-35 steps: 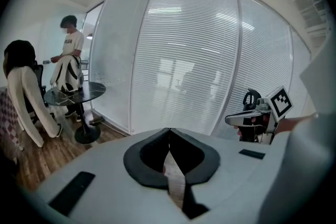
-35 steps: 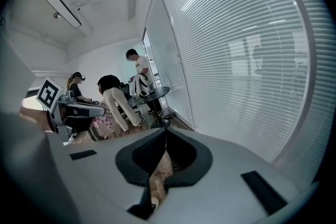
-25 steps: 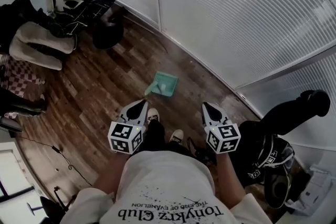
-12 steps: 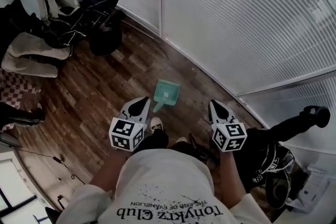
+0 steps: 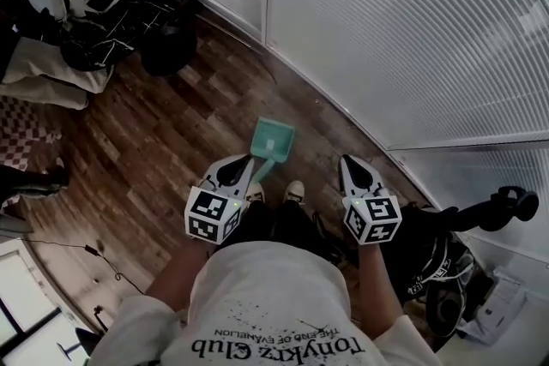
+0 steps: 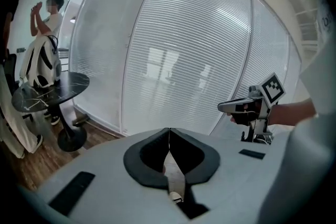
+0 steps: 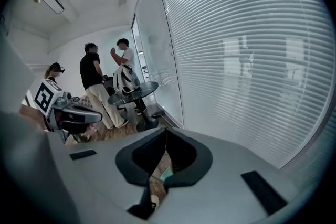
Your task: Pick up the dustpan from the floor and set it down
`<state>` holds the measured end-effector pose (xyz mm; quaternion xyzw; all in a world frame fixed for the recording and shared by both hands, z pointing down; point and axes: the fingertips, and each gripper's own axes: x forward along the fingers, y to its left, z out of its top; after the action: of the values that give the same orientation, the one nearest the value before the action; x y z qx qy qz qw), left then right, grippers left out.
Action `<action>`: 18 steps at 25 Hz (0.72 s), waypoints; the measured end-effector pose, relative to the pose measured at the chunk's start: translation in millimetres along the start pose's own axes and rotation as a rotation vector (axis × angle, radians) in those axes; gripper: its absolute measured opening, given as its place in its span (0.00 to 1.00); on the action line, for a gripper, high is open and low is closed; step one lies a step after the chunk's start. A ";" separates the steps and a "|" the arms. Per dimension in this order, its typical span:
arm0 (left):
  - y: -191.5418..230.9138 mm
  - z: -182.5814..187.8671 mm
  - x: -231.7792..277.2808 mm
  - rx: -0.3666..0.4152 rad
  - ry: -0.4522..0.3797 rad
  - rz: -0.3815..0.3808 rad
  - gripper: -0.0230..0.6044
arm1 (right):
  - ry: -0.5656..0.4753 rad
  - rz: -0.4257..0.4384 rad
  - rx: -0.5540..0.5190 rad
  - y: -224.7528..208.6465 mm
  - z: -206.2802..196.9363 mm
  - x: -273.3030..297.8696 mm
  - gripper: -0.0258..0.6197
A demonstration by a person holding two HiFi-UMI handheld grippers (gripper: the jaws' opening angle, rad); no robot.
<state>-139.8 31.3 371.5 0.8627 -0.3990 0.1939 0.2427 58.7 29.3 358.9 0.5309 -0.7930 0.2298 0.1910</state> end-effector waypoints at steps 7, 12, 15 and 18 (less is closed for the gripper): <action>-4.2 -13.2 25.4 0.039 0.038 0.006 0.08 | 0.037 0.063 0.005 -10.4 -6.3 27.5 0.08; 0.6 -33.5 48.1 0.014 0.082 0.003 0.08 | 0.066 0.084 0.013 -20.6 -17.3 41.8 0.08; 0.0 -52.9 58.1 0.020 0.122 0.000 0.12 | 0.092 0.088 0.029 -24.2 -33.1 41.3 0.08; -0.2 -73.3 70.6 0.033 0.156 -0.006 0.18 | 0.111 0.106 0.041 -24.1 -52.0 42.9 0.08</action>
<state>-107.1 31.5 468.0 0.8502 -0.3729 0.2662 0.2593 68.6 18.4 429.0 0.4786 -0.8032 0.2847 0.2115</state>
